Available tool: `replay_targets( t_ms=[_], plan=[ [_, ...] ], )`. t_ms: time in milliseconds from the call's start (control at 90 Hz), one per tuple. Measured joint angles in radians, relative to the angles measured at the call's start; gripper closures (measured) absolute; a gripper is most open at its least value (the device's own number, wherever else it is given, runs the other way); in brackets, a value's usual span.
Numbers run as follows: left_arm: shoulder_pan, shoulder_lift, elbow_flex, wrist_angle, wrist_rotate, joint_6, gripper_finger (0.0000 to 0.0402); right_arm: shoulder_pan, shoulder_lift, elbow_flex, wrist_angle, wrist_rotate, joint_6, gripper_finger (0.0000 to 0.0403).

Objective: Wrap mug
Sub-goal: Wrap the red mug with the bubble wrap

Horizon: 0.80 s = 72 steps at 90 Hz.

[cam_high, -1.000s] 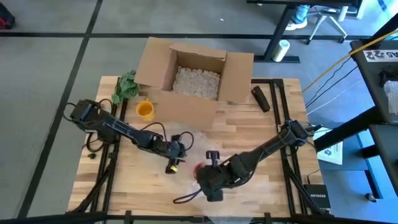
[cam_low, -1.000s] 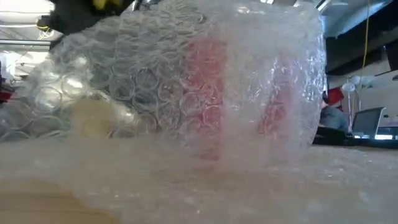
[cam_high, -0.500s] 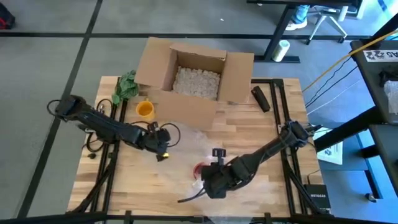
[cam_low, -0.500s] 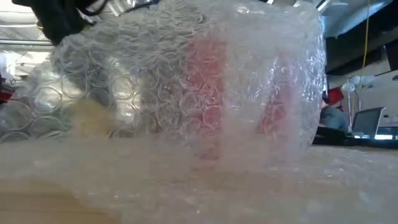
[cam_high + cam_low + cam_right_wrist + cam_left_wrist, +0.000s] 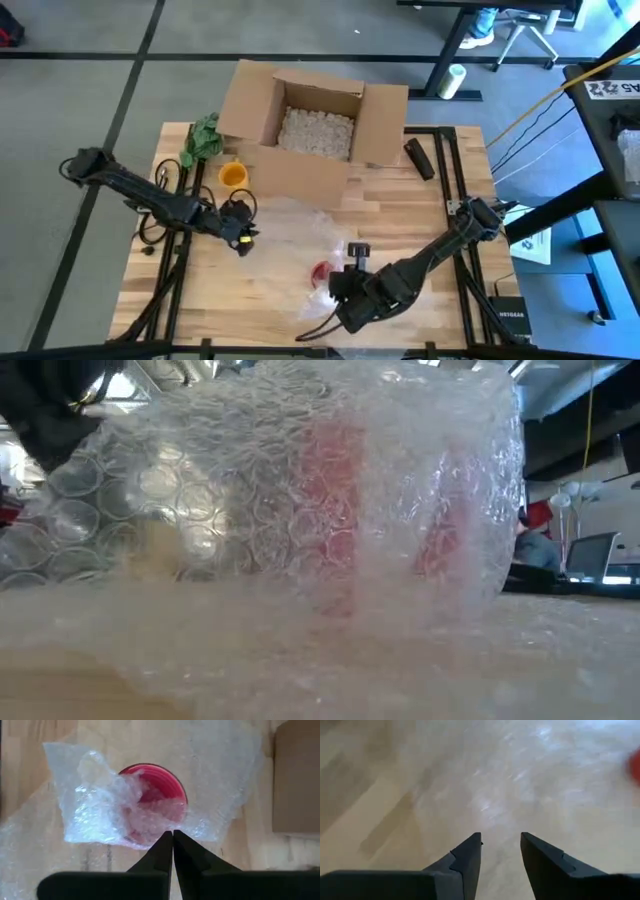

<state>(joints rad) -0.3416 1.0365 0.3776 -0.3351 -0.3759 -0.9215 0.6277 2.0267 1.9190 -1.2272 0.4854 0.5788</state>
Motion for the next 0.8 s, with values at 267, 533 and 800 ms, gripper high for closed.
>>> replay_targets(
  t_ms=[267, 533, 800],
  plan=[
    [-0.003, 0.001, -0.072, 0.008, 0.0, -0.093, 0.028, 0.0, -0.001, 0.0, -0.006, 0.014, 0.001, 0.0401],
    [-0.003, 0.001, -0.076, 0.011, 0.003, -0.054, 0.0286, 0.0, -0.003, 0.0, -0.006, 0.023, 0.019, 0.0402],
    [-0.003, 0.001, -0.076, 0.033, -0.038, 0.006, 0.0388, 0.0, -0.003, 0.0, -0.006, 0.023, 0.019, 0.0402]
  ],
)
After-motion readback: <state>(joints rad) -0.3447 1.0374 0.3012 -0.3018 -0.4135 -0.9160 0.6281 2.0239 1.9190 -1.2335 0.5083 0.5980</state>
